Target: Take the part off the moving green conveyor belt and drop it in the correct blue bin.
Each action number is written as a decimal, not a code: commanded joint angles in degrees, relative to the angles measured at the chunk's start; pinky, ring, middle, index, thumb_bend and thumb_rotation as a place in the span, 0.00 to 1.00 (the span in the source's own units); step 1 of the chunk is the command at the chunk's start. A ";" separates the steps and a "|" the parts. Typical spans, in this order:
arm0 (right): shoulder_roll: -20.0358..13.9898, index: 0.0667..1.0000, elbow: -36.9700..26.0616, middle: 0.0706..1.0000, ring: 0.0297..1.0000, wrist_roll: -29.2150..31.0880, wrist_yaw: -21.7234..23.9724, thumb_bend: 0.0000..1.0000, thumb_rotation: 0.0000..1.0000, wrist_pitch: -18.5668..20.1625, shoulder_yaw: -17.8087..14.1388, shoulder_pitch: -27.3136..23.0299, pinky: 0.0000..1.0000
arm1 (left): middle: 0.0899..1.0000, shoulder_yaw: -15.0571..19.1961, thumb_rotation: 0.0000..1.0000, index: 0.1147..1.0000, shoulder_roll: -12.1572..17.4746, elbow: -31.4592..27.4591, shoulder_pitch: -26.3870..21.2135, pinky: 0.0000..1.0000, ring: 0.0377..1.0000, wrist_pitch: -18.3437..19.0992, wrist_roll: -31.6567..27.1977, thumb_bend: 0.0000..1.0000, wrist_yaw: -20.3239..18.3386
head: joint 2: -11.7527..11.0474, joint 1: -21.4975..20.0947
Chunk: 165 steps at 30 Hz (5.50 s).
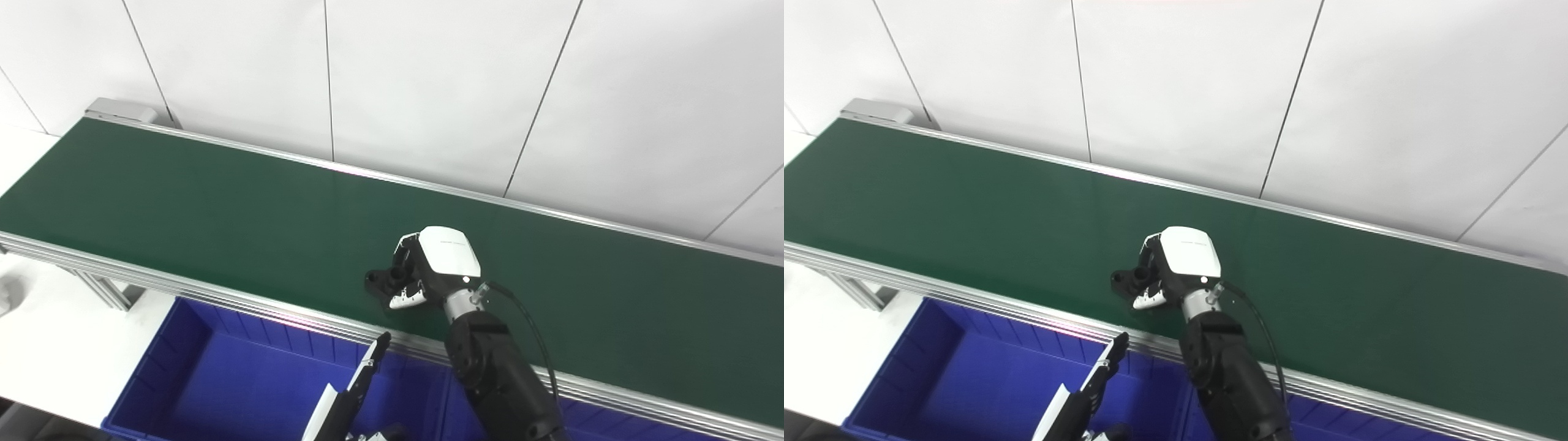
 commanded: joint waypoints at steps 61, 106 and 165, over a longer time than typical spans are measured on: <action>-12.25 0.45 -60.90 0.43 0.20 -24.56 42.56 0.53 0.00 9.66 -7.04 41.03 0.15 | 1.00 6.49 0.88 1.00 7.54 -9.54 -1.49 1.00 1.00 6.66 -17.09 0.83 -9.42 | 6.18 -39.09; -7.67 0.83 -63.14 0.76 0.68 -26.32 49.67 1.00 1.00 4.80 -13.20 46.77 0.57 | 1.00 8.03 0.91 1.00 7.25 -14.20 -1.81 1.00 1.00 12.40 -15.04 0.79 -11.08 | 8.02 -34.97; -7.06 0.99 -33.12 0.98 0.97 43.42 -4.06 0.83 0.99 -39.28 -21.97 54.29 0.95 | 1.00 7.14 0.88 1.00 2.34 -3.04 -0.13 1.00 1.00 -5.26 -5.11 0.78 -2.54 | -2.73 -16.96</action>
